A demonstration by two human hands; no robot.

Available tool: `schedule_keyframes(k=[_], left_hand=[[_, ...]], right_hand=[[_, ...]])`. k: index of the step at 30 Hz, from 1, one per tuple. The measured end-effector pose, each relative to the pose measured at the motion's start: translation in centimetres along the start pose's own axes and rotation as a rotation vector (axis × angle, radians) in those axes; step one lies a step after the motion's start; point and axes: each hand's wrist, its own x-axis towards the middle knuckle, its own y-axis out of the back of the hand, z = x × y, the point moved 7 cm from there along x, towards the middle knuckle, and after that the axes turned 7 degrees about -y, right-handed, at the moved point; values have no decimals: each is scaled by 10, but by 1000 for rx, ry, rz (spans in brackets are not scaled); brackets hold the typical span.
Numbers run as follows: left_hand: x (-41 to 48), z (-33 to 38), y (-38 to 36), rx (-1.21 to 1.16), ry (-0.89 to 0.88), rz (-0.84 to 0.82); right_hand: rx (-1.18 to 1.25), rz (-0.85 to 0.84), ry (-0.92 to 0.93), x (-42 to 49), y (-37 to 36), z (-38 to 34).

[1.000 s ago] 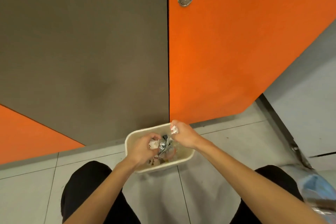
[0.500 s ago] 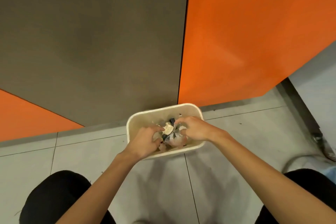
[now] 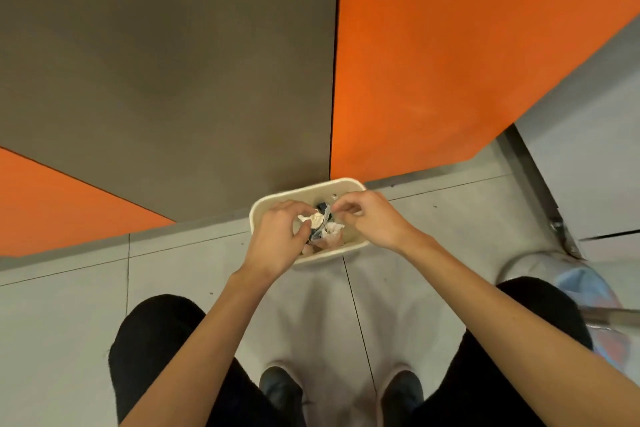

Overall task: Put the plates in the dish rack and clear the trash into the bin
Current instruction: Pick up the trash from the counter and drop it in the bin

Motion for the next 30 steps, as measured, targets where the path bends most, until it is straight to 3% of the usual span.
schedule_keyframes(k=[7,17,30], left_hand=[[-25,131,111,-80,59,46],[-76,331,243,-251,90,-61],[-105,497,323,-317,-82,-20]], right_hand=[[8,-4,-15,-98,76,-113],[-22,143,-33,-287,233,-270],[40,360,85,-401,348,-343]])
